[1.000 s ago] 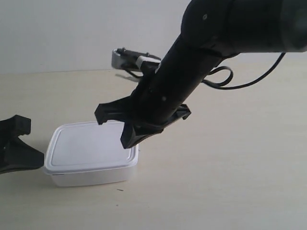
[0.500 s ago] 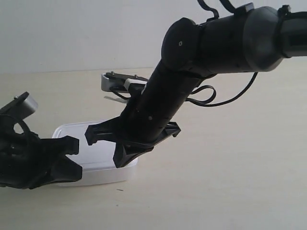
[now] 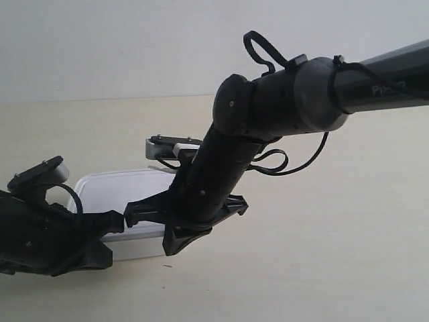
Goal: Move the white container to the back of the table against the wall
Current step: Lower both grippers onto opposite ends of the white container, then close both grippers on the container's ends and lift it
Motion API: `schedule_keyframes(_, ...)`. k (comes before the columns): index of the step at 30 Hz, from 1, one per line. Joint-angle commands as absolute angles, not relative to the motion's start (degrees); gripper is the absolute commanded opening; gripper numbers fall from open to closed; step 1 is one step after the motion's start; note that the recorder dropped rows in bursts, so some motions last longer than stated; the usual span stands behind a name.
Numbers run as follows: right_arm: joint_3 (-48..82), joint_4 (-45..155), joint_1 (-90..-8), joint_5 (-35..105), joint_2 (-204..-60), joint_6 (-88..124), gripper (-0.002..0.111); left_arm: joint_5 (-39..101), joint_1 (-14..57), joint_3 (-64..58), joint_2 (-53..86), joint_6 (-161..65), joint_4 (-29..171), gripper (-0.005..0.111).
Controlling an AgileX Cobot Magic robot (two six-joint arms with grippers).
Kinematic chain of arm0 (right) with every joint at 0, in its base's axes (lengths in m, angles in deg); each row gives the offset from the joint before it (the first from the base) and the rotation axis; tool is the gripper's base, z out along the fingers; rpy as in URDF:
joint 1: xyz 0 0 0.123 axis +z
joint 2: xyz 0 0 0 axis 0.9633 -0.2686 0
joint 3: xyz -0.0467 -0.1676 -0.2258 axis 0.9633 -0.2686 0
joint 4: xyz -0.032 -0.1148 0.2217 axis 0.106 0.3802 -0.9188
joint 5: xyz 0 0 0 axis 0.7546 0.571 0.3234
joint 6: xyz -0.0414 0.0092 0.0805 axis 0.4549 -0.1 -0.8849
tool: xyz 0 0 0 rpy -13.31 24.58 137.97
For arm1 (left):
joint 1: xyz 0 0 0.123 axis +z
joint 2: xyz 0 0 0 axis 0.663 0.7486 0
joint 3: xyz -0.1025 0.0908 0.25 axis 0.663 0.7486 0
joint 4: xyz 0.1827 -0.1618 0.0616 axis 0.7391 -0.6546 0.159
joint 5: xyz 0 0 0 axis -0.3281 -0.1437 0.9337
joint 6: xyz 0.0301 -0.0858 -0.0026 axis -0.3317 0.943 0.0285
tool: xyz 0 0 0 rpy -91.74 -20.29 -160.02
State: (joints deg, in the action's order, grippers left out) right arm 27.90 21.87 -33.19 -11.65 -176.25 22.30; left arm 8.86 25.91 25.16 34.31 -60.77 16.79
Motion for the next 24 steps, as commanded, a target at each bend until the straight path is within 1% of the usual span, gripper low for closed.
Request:
schedule_keyframes(1, 28.3, 21.1, -33.1, -10.5, -177.1, 22.9, 0.000, 11.7, 25.4, 25.3, 35.8, -60.5, 17.1, 0.000)
schedule_keyframes(11, 28.3, 19.4, -33.1, -3.3, -179.6, 22.6, 0.000, 13.3, 25.5, 20.3, 41.7, -60.6, 21.9, 0.000)
schedule_keyframes(16, 28.3, 19.3, -33.4, -0.8, -180.8, 22.0, 0.000, 14.5, 25.5, 18.4, 42.4, -60.6, 23.1, 0.000)
schedule_keyframes(24, 28.3, 15.7, -36.0, 2.8, -182.1, 21.8, 0.000, 15.2, 25.5, 15.3, 45.1, -60.6, 26.5, 0.000)
